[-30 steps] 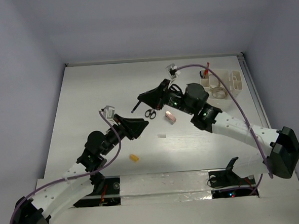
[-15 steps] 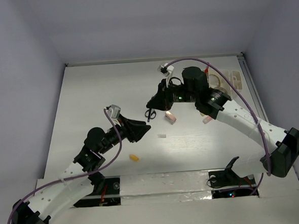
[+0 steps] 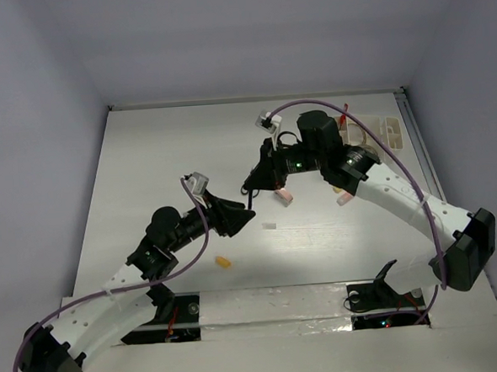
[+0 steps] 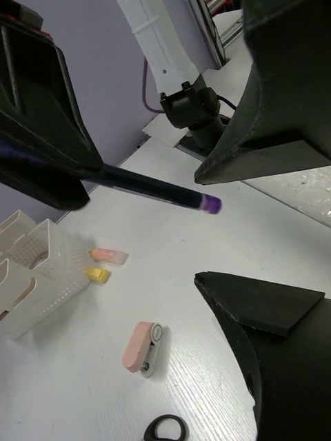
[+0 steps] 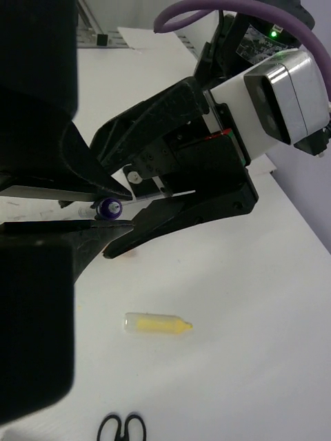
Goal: Sort the stationery into containers
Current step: Pick up the pen from the center of the board.
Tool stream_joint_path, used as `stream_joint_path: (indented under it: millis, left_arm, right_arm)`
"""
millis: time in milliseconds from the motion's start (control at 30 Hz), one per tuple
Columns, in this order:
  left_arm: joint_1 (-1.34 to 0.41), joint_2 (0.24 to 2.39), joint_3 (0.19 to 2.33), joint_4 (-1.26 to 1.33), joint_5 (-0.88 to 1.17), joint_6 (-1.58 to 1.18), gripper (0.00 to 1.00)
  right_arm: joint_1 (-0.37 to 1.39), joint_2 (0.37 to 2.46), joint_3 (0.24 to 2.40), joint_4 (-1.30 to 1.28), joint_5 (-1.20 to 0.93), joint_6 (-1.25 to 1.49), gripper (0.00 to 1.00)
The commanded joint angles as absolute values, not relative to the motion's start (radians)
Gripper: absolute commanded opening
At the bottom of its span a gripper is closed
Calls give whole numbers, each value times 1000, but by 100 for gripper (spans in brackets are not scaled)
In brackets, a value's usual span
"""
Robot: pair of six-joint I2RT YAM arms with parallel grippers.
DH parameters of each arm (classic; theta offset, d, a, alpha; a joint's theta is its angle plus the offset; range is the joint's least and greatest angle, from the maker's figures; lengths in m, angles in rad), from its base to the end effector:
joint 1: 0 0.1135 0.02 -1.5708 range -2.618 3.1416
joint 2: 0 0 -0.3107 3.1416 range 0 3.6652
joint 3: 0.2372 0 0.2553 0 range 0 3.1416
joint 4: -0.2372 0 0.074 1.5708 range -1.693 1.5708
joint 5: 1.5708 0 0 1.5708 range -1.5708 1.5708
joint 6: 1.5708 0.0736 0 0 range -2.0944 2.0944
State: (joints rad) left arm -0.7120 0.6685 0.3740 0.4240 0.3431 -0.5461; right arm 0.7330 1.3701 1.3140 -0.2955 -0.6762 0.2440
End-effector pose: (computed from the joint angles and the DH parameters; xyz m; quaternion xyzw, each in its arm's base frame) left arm 0.1149 -0.1319 0.3100 0.1817 0.6373 -0.5267 0.5324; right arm 0.2163 0.2567 0.4187 -0.3715 0.7045 0.4936 0.3493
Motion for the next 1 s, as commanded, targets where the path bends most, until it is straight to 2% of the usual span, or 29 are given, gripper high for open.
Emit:
stream_joint_path:
  millis: [0, 100, 400, 433, 500, 567, 633, 767, 800, 867, 967]
  left_arm:
    - [-716, 683, 433, 503, 383, -529, 50]
    - [-716, 699, 437, 534, 411, -535, 48]
    - [-716, 735, 440, 566, 423, -535, 31]
    - [-716, 735, 440, 566, 423, -535, 24]
    - [-716, 736, 442, 561, 413, -535, 19]
    - [-716, 736, 442, 554, 403, -531, 5]
    - [-716, 736, 440, 545, 378, -534, 0]
    - [-716, 733, 422, 541, 339, -537, 0]
    - [-716, 732, 419, 541, 327, -538, 0]
    - [-716, 729, 410, 543, 321, -537, 0]
    - [-716, 729, 397, 549, 340, -535, 0]
  right_arm:
    - [727, 1408, 1319, -186, -770, 296, 0]
    - [727, 1440, 1321, -161, -785, 313, 0]
    - [736, 1485, 1312, -114, -821, 344, 0]
    - [736, 1488, 1310, -107, -822, 345, 0]
    - [736, 1491, 1307, -107, -821, 344, 0]
    - [736, 1493, 1307, -115, -819, 336, 0]
    - [736, 1490, 1304, -129, -801, 333, 0]
    - [736, 1461, 1295, -133, -756, 341, 29]
    - [736, 1448, 1292, -133, -738, 341, 44]
    - [736, 1413, 1286, -155, -678, 321, 57]
    - [736, 1359, 1273, -196, -617, 292, 66]
